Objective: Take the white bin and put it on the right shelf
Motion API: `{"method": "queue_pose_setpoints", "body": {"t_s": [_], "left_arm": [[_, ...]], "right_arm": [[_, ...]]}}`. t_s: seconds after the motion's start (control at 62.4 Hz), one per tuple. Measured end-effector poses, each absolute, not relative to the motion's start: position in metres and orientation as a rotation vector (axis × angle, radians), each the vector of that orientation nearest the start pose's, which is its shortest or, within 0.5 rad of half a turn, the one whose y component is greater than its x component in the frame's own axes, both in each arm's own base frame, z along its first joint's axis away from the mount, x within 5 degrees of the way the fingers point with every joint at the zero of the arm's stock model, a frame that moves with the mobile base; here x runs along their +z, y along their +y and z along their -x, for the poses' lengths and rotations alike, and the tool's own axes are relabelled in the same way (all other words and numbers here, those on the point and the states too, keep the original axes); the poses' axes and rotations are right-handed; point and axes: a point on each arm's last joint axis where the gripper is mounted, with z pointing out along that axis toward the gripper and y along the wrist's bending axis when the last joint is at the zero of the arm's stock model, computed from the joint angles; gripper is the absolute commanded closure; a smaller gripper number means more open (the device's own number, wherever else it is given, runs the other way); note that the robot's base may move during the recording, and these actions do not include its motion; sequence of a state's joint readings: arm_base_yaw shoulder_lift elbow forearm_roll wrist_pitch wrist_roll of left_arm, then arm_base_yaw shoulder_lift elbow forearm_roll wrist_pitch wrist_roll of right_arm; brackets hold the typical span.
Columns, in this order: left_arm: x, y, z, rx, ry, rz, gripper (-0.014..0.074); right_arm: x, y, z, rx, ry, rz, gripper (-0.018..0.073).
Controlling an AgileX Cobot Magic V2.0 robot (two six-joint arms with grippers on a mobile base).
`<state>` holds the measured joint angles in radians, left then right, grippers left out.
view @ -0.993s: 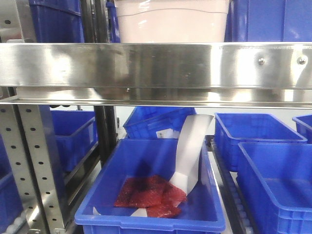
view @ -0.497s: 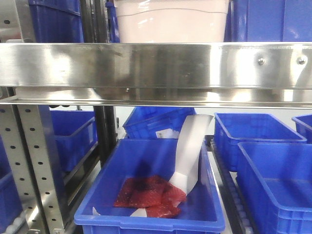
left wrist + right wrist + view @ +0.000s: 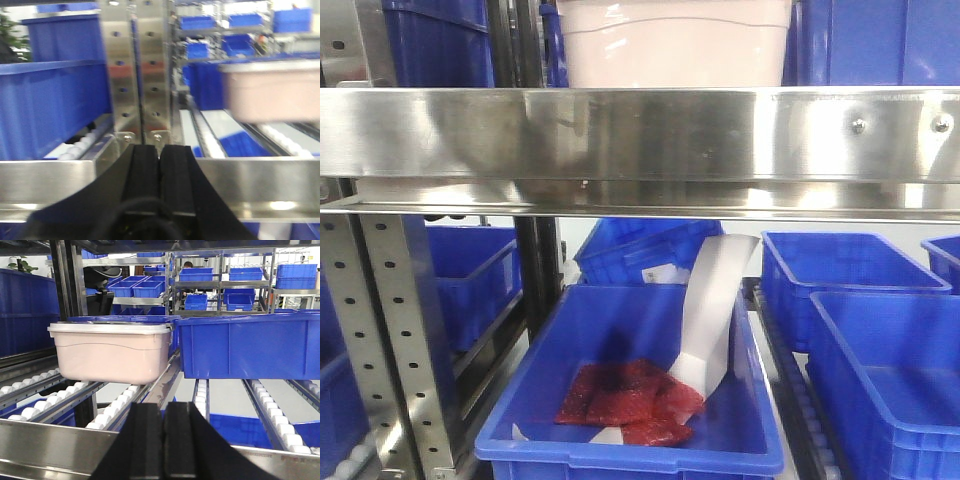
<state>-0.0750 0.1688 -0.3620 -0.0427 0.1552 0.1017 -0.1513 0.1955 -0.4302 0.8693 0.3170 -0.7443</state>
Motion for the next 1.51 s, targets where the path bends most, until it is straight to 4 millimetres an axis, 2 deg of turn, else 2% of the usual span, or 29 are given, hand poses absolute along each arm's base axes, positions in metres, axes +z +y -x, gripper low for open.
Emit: {"method": "queue_pose_setpoints", "body": {"t_s": [0.128,0.385,0.449,0.689,1.506], "left_arm": [[0.293,-0.004,-0.057,-0.029,1.401,-0.081,0.0713],[0.216,-0.004,-0.055,-0.069,1.461,-0.050,0.0713],[0.205,-0.005,-0.056,-0.080,1.499,-0.052,0.0713],[0.198,-0.009,-0.056,-0.145,1.567,-0.113,0.0713],[0.198,-0.008,-0.056,-0.143,1.569,-0.085,0.0713]], "right_arm": [[0.326,0.014,-0.052,0.133,1.462,0.013,0.0491],[0.326,0.014,-0.052,0.133,1.462,0.013,0.0491],[0.326,0.014,-0.052,0.133,1.462,0.013,0.0491],[0.326,0.014,-0.052,0.133,1.463,0.013,0.0491],[0.326,0.014,-0.052,0.133,1.463,0.013,0.0491]]}}
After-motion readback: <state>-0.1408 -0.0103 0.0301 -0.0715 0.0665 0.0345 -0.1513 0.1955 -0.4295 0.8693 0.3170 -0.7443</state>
